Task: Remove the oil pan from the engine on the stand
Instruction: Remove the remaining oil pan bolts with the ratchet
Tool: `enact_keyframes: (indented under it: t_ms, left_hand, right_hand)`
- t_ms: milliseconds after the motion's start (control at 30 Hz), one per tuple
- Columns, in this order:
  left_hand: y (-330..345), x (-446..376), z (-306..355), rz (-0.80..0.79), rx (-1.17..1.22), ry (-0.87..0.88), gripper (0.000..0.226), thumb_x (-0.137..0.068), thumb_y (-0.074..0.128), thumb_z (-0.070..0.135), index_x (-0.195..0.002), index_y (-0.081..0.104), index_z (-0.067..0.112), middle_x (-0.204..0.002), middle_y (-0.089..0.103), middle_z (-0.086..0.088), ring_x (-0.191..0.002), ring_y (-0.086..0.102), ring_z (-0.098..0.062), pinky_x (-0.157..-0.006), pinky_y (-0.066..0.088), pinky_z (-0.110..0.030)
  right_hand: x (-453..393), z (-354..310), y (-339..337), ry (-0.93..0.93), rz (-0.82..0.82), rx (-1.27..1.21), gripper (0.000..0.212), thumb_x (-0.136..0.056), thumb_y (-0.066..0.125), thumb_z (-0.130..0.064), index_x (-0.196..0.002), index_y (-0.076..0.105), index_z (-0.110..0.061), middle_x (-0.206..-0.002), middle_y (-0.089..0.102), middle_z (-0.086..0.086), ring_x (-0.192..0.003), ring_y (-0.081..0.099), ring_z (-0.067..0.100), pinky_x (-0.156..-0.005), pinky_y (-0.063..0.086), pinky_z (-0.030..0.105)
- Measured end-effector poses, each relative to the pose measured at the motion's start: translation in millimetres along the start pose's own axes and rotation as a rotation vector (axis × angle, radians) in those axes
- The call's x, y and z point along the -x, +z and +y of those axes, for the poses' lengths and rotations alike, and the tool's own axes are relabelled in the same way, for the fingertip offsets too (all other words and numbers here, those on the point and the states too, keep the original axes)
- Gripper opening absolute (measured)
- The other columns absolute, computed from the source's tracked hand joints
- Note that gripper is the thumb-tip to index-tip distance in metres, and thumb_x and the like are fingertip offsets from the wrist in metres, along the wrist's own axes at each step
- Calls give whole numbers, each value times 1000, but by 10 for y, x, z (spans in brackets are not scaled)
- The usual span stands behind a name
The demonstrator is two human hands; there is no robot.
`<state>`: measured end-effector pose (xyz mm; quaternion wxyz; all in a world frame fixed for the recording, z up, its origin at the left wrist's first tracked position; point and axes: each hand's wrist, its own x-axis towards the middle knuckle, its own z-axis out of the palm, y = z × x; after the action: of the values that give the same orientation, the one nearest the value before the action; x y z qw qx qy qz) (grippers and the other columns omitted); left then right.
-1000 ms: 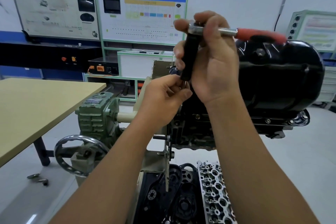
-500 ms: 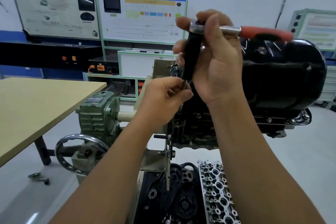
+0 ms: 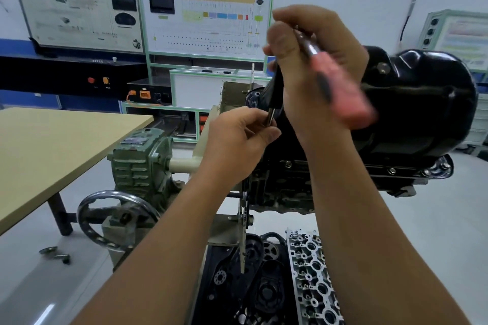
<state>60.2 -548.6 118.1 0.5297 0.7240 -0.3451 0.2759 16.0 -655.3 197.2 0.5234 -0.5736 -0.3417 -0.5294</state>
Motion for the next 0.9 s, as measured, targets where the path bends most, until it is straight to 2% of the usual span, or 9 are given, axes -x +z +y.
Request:
enact_keyframes:
  t_ms: [67, 133, 233, 333, 433, 533, 600, 767, 900]
  left_hand:
    - [-6, 1, 11, -7, -7, -8, 11, -84, 83, 9, -94, 80, 7, -76, 68, 7, -62, 56, 1, -65, 44, -13]
    - [-33, -10, 28, -47, 14, -47, 10, -84, 83, 10, -92, 78, 11, -75, 69, 3, -57, 54, -1, -61, 45, -14]
    - [-50, -19, 51, -91, 9, -67, 16, -85, 82, 11, -91, 73, 23, -74, 68, 3, -55, 52, -2, -58, 46, -14]
    - [-23, -8, 73, -57, -12, -62, 11, -84, 83, 10, -92, 76, 15, -78, 69, 1, -60, 54, -3, -62, 50, -16]
    - [-3, 8, 75, -43, -46, -46, 14, -85, 83, 11, -98, 78, 8, -80, 70, 0, -61, 55, -4, -64, 52, -21]
    - [-21, -3, 58, -66, -15, -89, 12, -86, 82, 11, -96, 76, 10, -70, 64, 8, -53, 53, -4, -56, 51, -21]
    - [-21, -10, 55, -69, -21, -94, 12, -86, 82, 11, -92, 73, 15, -65, 57, 11, -49, 50, -3, -52, 46, -16]
    - [-23, 10, 38, -73, -39, -82, 23, -84, 84, 12, -84, 65, 26, -64, 53, 12, -49, 49, -2, -51, 41, -13]
    - [-48, 33, 31, -113, -72, -50, 14, -87, 82, 15, -89, 68, 16, -70, 58, 4, -58, 56, -13, -55, 49, -21]
  right_hand:
    - [4, 6, 4, 38, 4, -65, 19, -99, 63, -4, -118, 59, -7, -110, 68, 25, -84, 71, 38, -67, 59, 40]
    - [-13, -39, -17, 287, 51, -376, 14, -107, 50, -15, -119, 54, -8, -118, 68, 23, -76, 69, 33, -61, 54, 35]
    - [-2, -42, -93, 493, 152, -559, 21, -110, 44, -25, -105, 58, -10, -118, 71, 20, -70, 67, 29, -61, 46, 34]
    - [0, -38, -77, 200, 136, -189, 4, -102, 61, -9, -100, 65, -7, -105, 73, 19, -75, 72, 34, -60, 53, 37]
    - [19, 2, -42, -66, 90, 125, 17, -97, 67, -3, -112, 65, 2, -100, 71, 20, -80, 73, 33, -67, 60, 40]
    - [8, -53, -10, 228, 130, -232, 11, -106, 53, -11, -117, 54, -7, -114, 71, 23, -72, 71, 31, -57, 55, 34]
    - [-2, -85, -8, 424, 141, -461, 14, -109, 46, -22, -106, 56, -13, -121, 72, 19, -71, 69, 27, -56, 48, 31]
    - [-27, -44, -56, 534, 22, -648, 31, -111, 35, -37, -106, 54, -13, -111, 75, 11, -70, 69, 22, -54, 45, 28]
    - [-15, -57, -57, 580, -27, -722, 38, -111, 32, -36, -101, 59, -11, -93, 74, 12, -60, 65, 24, -54, 49, 29]
